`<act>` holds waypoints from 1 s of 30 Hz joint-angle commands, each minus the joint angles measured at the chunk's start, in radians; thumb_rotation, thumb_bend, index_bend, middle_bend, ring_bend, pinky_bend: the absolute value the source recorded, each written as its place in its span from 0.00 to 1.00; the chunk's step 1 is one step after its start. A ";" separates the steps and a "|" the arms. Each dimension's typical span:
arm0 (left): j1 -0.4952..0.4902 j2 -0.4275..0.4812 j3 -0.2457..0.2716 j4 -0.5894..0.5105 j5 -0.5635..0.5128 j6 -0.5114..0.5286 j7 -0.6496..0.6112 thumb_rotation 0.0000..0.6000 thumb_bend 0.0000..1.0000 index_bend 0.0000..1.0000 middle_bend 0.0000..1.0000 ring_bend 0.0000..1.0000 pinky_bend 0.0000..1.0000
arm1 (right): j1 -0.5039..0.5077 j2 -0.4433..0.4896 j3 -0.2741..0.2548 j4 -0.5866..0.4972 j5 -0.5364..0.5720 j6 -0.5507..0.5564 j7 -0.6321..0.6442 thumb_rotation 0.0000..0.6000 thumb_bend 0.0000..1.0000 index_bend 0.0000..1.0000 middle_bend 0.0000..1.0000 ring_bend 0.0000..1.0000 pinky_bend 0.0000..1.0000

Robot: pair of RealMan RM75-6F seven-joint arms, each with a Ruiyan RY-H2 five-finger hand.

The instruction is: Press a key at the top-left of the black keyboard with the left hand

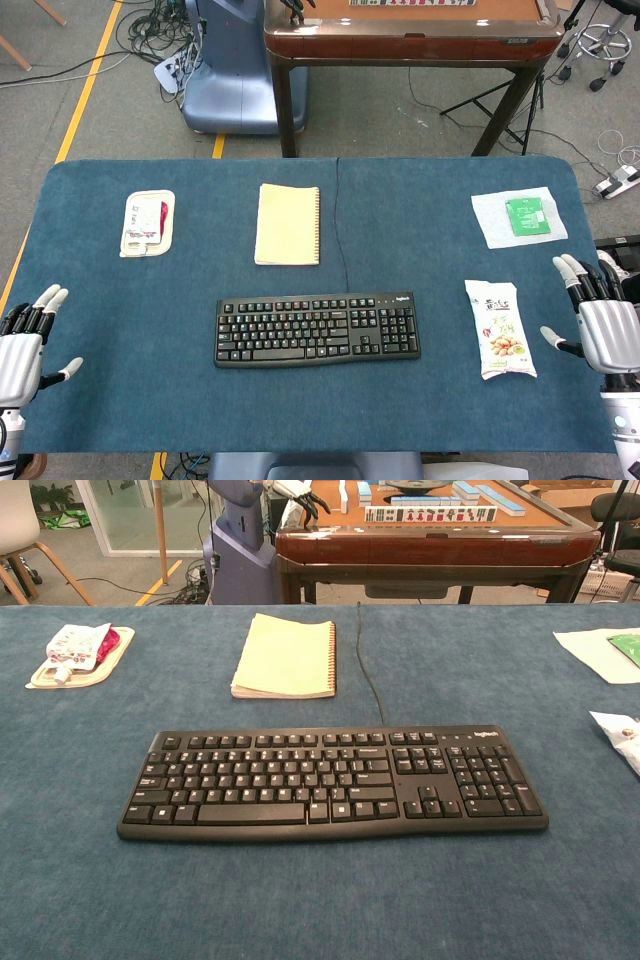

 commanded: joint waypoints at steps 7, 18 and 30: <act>-0.003 0.022 0.010 -0.015 0.024 -0.009 -0.025 1.00 0.11 0.03 0.10 0.17 0.12 | 0.012 0.012 0.012 0.002 0.009 -0.010 0.013 1.00 0.02 0.01 0.08 0.10 0.04; -0.077 0.085 0.009 -0.014 0.107 -0.083 -0.155 1.00 0.11 0.08 0.52 0.54 0.62 | 0.024 0.071 0.059 -0.028 0.067 -0.009 -0.013 1.00 0.02 0.01 0.08 0.10 0.04; -0.248 0.169 0.055 -0.047 0.253 -0.304 -0.344 1.00 0.39 0.16 0.95 0.91 0.99 | 0.038 0.085 0.069 -0.061 0.082 -0.020 -0.044 1.00 0.02 0.01 0.08 0.10 0.04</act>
